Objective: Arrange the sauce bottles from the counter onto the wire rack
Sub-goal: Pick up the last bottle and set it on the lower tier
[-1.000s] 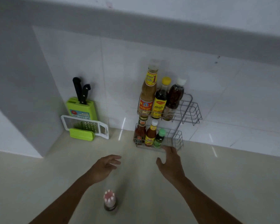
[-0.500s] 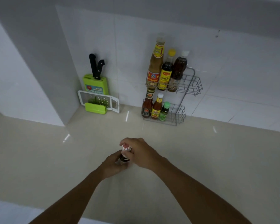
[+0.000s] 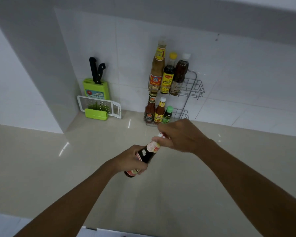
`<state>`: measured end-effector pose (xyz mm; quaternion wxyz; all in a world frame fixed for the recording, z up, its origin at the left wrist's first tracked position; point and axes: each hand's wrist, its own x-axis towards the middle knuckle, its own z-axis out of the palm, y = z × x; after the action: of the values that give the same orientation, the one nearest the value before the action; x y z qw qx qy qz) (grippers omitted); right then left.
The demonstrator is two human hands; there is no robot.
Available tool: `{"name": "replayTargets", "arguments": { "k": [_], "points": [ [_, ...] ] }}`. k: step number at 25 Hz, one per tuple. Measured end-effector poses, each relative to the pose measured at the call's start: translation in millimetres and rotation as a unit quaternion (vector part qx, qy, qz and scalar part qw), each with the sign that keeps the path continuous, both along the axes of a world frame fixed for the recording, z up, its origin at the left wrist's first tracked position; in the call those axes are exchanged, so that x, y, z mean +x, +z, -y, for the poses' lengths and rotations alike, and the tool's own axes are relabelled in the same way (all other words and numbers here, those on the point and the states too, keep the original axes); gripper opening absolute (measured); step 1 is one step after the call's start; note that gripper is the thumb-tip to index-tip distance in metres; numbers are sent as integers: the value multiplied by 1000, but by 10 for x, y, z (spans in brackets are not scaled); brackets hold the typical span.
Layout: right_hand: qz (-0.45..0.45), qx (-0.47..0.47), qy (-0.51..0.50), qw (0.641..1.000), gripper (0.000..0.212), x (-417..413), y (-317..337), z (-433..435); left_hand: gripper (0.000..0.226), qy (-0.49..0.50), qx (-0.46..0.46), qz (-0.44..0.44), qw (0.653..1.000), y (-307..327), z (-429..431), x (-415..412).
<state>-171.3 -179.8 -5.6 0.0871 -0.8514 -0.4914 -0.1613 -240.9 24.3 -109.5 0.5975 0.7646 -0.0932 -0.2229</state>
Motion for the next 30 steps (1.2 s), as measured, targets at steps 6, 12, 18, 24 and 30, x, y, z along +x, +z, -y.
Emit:
{"name": "replayTargets", "arguments": {
  "k": [6, 12, 18, 24, 30],
  "points": [
    [-46, 95, -160, 981, 46, -20, -41, 226, 24, 66, 142, 68, 985, 464, 330, 107],
    [-170, 7, -330, 928, 43, 54, 104, 444, 41, 139, 337, 197, 910, 587, 653, 261],
    [-33, 47, -138, 989, 46, 203, 335, 573, 21, -9, 68, 35, 997, 770, 592, 453],
    [-96, 133, -303, 939, 45, 140, -19, 558, 40, 93, 309, 191, 927, 573, 775, 500],
    [-256, 131, -380, 879, 39, 266, -222, 607, 37, 188, 381, 290, 858, 324, 943, 520]
  ]
}}
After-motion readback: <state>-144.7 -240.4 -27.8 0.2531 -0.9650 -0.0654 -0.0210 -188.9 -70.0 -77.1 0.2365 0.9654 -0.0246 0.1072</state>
